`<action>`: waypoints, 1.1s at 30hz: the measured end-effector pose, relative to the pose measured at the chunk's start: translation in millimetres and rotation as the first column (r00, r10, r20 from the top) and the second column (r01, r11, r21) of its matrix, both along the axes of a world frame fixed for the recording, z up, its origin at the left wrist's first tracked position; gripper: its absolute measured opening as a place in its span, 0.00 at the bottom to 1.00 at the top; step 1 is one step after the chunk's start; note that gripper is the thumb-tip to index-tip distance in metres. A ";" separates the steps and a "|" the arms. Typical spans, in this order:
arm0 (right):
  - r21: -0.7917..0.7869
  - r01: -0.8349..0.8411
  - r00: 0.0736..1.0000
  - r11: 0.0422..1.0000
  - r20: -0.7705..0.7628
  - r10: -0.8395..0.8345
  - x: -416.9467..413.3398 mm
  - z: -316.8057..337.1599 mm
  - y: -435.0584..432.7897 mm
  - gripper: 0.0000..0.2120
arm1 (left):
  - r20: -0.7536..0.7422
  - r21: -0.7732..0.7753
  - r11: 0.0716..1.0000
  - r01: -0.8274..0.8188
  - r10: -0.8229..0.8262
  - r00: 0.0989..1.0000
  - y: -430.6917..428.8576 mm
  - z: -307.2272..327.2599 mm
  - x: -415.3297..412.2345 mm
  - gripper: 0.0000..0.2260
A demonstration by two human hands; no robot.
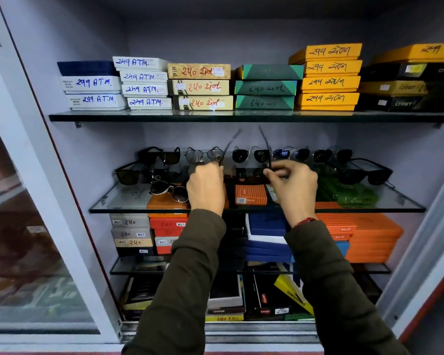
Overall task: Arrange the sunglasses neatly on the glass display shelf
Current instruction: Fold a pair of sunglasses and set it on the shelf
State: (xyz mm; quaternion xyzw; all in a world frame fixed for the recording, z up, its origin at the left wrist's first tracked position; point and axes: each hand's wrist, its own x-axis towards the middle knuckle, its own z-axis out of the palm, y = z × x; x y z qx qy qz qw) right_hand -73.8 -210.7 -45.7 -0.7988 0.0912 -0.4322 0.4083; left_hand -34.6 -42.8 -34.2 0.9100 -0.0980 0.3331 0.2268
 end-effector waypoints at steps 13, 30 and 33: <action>0.440 -0.161 0.987 0.883 0.068 0.147 -13.4 -5.3 -60.7 0.06 | -0.038 -0.841 0.504 0.197 -0.419 0.907 -46.3 -11.6 4.2 0.10; 0.075 -0.011 0.982 0.997 -0.187 0.025 18.6 -9.4 -175.1 0.08 | -0.179 -0.848 0.506 0.159 -0.554 0.813 -146.9 -23.3 35.9 0.09; -0.085 0.060 0.965 0.995 -0.249 -0.080 21.7 -10.1 -178.9 0.07 | -0.223 -0.804 0.577 0.147 -0.520 0.824 -154.7 -24.1 39.3 0.10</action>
